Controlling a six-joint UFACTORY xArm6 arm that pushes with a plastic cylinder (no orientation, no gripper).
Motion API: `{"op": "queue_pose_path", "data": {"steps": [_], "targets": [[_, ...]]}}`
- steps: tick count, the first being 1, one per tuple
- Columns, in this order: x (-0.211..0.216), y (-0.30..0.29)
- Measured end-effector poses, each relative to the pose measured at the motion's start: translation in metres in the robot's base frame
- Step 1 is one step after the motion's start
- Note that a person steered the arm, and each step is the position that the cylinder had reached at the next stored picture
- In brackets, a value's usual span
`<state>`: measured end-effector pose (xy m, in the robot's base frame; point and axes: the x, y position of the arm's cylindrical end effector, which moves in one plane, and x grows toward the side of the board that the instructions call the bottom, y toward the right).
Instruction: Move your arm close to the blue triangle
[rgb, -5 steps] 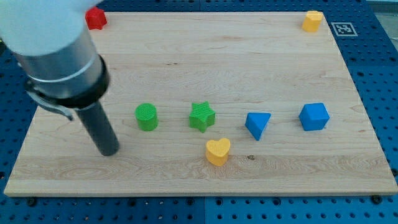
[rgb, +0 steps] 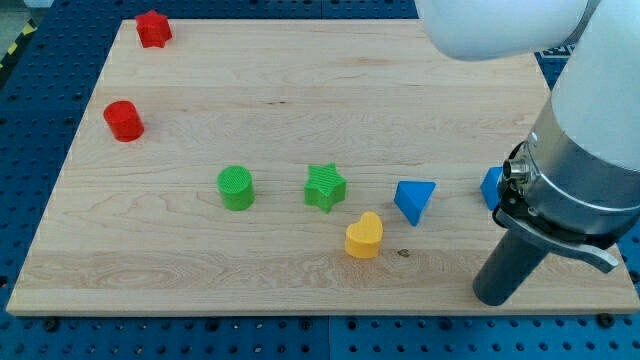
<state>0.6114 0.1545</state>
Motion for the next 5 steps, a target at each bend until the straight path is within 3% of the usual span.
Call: {"op": "queue_pose_path", "data": {"steps": [2,5], "targets": [[-0.030,-0.046],[-0.045,-0.047]]}}
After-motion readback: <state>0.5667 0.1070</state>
